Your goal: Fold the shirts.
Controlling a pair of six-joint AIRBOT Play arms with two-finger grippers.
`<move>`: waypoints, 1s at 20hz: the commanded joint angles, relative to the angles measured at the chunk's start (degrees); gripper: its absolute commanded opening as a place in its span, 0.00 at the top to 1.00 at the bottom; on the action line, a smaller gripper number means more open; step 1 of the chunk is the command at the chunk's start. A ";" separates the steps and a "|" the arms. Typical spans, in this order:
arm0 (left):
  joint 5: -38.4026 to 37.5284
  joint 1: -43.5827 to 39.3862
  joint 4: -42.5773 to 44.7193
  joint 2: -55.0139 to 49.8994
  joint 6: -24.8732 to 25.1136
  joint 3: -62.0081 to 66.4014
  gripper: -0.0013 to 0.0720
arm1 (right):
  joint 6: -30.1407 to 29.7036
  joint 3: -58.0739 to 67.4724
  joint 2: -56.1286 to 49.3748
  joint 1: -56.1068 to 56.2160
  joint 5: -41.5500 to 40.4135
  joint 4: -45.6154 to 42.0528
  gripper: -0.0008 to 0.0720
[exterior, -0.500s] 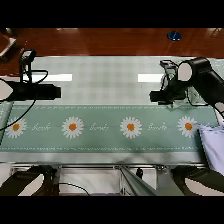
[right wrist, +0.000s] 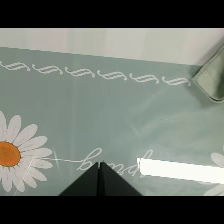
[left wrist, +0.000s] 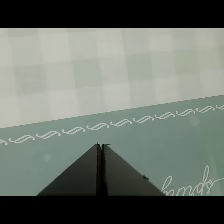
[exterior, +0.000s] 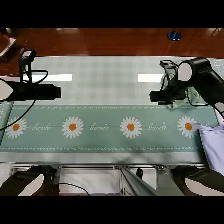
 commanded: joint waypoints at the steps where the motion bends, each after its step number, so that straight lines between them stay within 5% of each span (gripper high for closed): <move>1: 0.00 0.04 0.02 0.00 0.02 -0.02 0.96 | 0.00 -0.02 -0.04 0.02 0.02 0.00 0.96; 5: 0.02 0.04 -0.02 0.00 -0.02 -0.02 0.96 | 0.09 -0.02 -0.04 0.02 0.00 0.04 0.96; 14: 14.21 0.00 -0.20 -0.04 0.02 -0.02 0.96 | -0.02 -0.04 -0.07 -0.02 -22.73 -12.20 0.95; 15: 16.79 0.00 -0.20 -0.24 0.02 -0.02 0.85 | 0.22 -0.04 -0.11 -0.04 -24.59 -15.50 0.86; 16: 18.95 0.00 -0.20 -0.57 0.00 -0.02 0.37 | 1.44 -0.04 -0.31 -0.22 -26.51 -19.02 0.37; 17: 21.29 0.00 -0.22 -1.27 -0.20 -0.02 0.03 | 4.28 -0.04 -0.81 -0.59 -28.24 -23.10 0.13; 20: 23.61 0.00 -0.20 -3.61 -0.15 -0.02 0.03 | 16.15 0.50 -4.37 -7.48 -35.26 -34.42 0.13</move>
